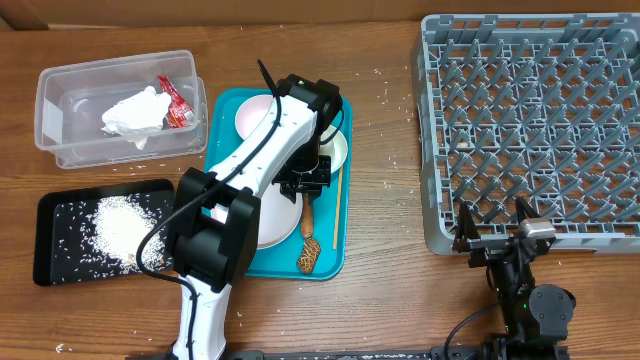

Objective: Sort waste into correct bins and load items into the dishwasher

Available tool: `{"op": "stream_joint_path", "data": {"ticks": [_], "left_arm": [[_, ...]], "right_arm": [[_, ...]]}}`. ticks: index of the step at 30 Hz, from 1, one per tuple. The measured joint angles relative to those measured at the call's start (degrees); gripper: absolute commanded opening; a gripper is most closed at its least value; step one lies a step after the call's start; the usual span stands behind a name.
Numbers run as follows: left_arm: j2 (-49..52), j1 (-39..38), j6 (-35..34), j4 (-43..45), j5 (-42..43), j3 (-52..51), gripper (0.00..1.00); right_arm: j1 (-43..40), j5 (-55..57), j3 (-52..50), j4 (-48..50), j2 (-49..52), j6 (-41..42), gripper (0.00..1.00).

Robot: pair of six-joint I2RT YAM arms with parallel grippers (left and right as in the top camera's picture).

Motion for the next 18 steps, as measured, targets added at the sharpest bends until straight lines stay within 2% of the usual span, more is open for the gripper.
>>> {"op": "stream_joint_path", "data": {"ticks": [7, 14, 15, 16, 17, 18], "left_arm": [[0.0, 0.0, 1.4, -0.7, 1.4, 0.9, 0.24], [0.2, 1.3, 2.7, -2.9, 1.4, 14.2, 0.28], [0.2, 1.8, 2.8, -2.5, 0.9, 16.7, 0.34], [0.2, 2.3, 3.1, -1.6, 0.5, 18.6, 0.54], [0.2, 2.7, 3.1, -0.3, 0.1, 20.1, 0.69], [0.2, 3.1, 3.2, 1.4, -0.4, 21.2, 0.98]], "right_arm": [[0.0, 0.0, 0.0, 0.0, 0.0, 0.0, 1.0], [0.0, 0.0, 0.0, 0.0, 0.0, 0.0, 1.0], [0.0, 0.0, 0.0, 0.0, 0.0, 0.0, 1.0], [0.0, 0.0, 0.0, 0.0, 0.0, 0.0, 1.0], [0.0, 0.0, 0.0, 0.0, 0.0, 0.0, 1.0], [0.0, 0.0, 0.0, 0.0, 0.0, 0.0, 1.0]]}}
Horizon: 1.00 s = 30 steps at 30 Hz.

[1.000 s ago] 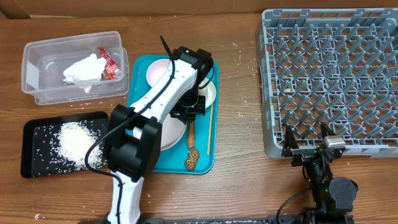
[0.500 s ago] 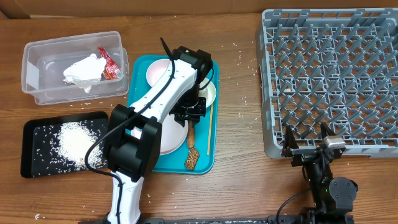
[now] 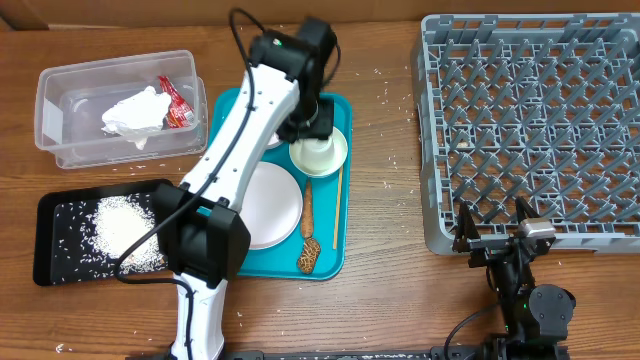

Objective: Sort waste into correct bins and load items into the dishwasher

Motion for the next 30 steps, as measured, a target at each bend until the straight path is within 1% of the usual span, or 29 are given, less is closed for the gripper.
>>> {"op": "stream_joint_path", "data": {"ticks": [1, 4, 10, 18, 21, 26, 30], "left_arm": [[0.0, 0.5, -0.1, 1.7, -0.2, 0.9, 1.0], [0.0, 1.1, -0.1, 7.8, -0.7, 1.0, 1.0], [0.0, 0.7, -0.3, 13.4, -0.9, 0.9, 1.0], [0.1, 0.3, -0.3, 16.5, -1.1, 0.9, 1.0], [0.1, 0.3, -0.3, 17.0, -2.6, 0.9, 1.0], [0.1, 0.3, -0.5, 18.0, -6.6, 0.9, 1.0], [0.1, 0.5, -0.5, 19.1, -12.8, 0.9, 1.0]], "right_arm": [[0.0, 0.0, 0.0, 0.0, 0.0, 0.0, 1.0], [0.0, 0.0, 0.0, 0.0, 0.0, 0.0, 1.0], [0.0, 0.0, 0.0, 0.0, 0.0, 0.0, 1.0], [0.0, 0.0, 0.0, 0.0, 0.0, 0.0, 1.0], [0.0, 0.0, 0.0, 0.0, 0.0, 0.0, 1.0], [0.0, 0.0, 0.0, 0.0, 0.0, 0.0, 1.0], [0.0, 0.0, 0.0, 0.0, 0.0, 0.0, 1.0]]}}
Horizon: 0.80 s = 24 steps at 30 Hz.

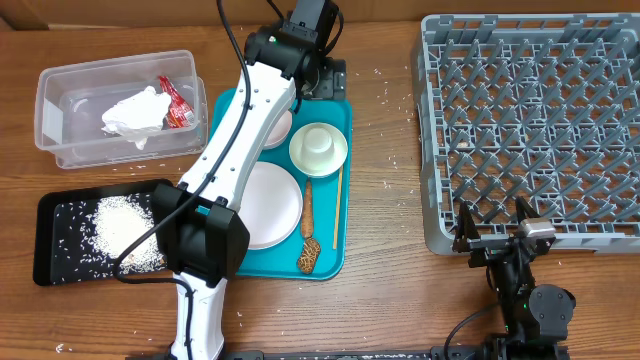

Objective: Sort waste into correct bins and load items into the dishwasher

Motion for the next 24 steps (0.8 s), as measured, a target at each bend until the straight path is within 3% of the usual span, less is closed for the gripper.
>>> {"op": "stream_joint_path", "data": {"ticks": [4, 8, 12, 13, 15, 16, 24], "left_arm": [[0.0, 1.6, 0.0, 1.4, -2.4, 0.0, 0.99], [0.0, 4.1, -0.1, 1.8, -3.5, 0.0, 0.85], [0.0, 5.9, -0.4, 1.8, -3.4, -0.1, 0.84], [0.0, 6.1, -0.4, 1.8, -3.3, -0.2, 0.84], [0.0, 6.1, -0.4, 2.0, -3.1, -0.8, 0.98], [0.0, 6.0, -0.4, 2.1, -3.0, -1.1, 1.0], [0.3, 5.8, -0.7, 3.0, -2.8, -4.5, 1.0]], "right_arm": [[0.0, 0.0, 0.0, 0.0, 0.0, 0.0, 1.0], [0.0, 0.0, 0.0, 0.0, 0.0, 0.0, 1.0], [0.0, 0.0, 0.0, 0.0, 0.0, 0.0, 1.0], [0.0, 0.0, 0.0, 0.0, 0.0, 0.0, 1.0], [0.0, 0.0, 0.0, 0.0, 0.0, 0.0, 1.0], [0.0, 0.0, 0.0, 0.0, 0.0, 0.0, 1.0], [0.0, 0.0, 0.0, 0.0, 0.0, 0.0, 1.0]]}}
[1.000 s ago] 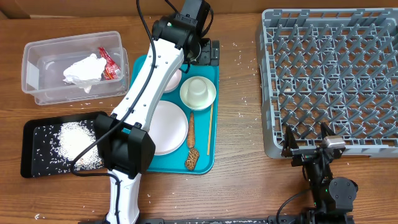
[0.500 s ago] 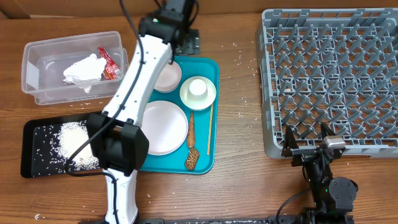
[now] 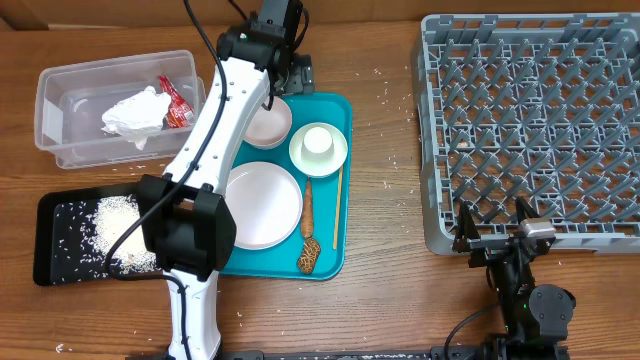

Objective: Sort waste into correct bins and load items into the dishwasher

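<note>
A teal tray (image 3: pixel 340 110) holds a pink bowl (image 3: pixel 270 125), a small white bowl with a cup in it (image 3: pixel 318 148), a large white plate (image 3: pixel 262 205), a brown wooden spoon (image 3: pixel 308 235) and a thin chopstick (image 3: pixel 338 192). My left gripper (image 3: pixel 297 72) hangs over the tray's far left corner, above the pink bowl. Its fingers are dark and seen from above, so their state does not show. My right gripper (image 3: pixel 492 222) stands open at the near edge of the grey dish rack (image 3: pixel 530 120), holding nothing.
A clear plastic bin (image 3: pixel 60 90) at the far left holds crumpled white tissue and a red wrapper. A black tray (image 3: pixel 60 255) with spilled rice lies at the near left. Rice grains are scattered on the wooden table.
My left gripper has moved left, from beyond the tray's far edge near its middle to the far left corner. The pink bowl shows more fully. The right arm is unchanged.
My left gripper was first low over the middle of the tray, by the wooden spoon's handle. It was then over the small white bowl, then past the tray's far edge, and now at the far left corner. The tray's items have kept their places.
</note>
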Available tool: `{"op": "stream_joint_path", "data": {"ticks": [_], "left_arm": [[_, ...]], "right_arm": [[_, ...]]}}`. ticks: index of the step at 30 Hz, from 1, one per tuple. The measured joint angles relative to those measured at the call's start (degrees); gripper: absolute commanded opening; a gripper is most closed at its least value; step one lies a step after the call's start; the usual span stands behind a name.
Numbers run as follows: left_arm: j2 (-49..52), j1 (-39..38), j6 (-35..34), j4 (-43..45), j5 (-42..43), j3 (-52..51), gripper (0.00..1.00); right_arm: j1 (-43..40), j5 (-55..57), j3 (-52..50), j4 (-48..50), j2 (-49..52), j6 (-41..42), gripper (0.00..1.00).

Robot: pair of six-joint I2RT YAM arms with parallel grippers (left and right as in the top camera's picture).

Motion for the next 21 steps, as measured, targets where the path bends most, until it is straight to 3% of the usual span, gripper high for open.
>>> {"op": "stream_joint_path", "data": {"ticks": [13, 21], "left_arm": [[0.3, 0.0, 0.0, -0.7, 3.3, -0.9, 1.0], [0.3, 0.0, 0.5, -10.6, 12.7, -1.0, 1.0]], "right_arm": [[0.0, 0.0, 0.0, 0.0, 0.0, 0.0, 1.0], [0.0, 0.0, 0.0, 0.0, 0.0, 0.0, 1.0]]}}
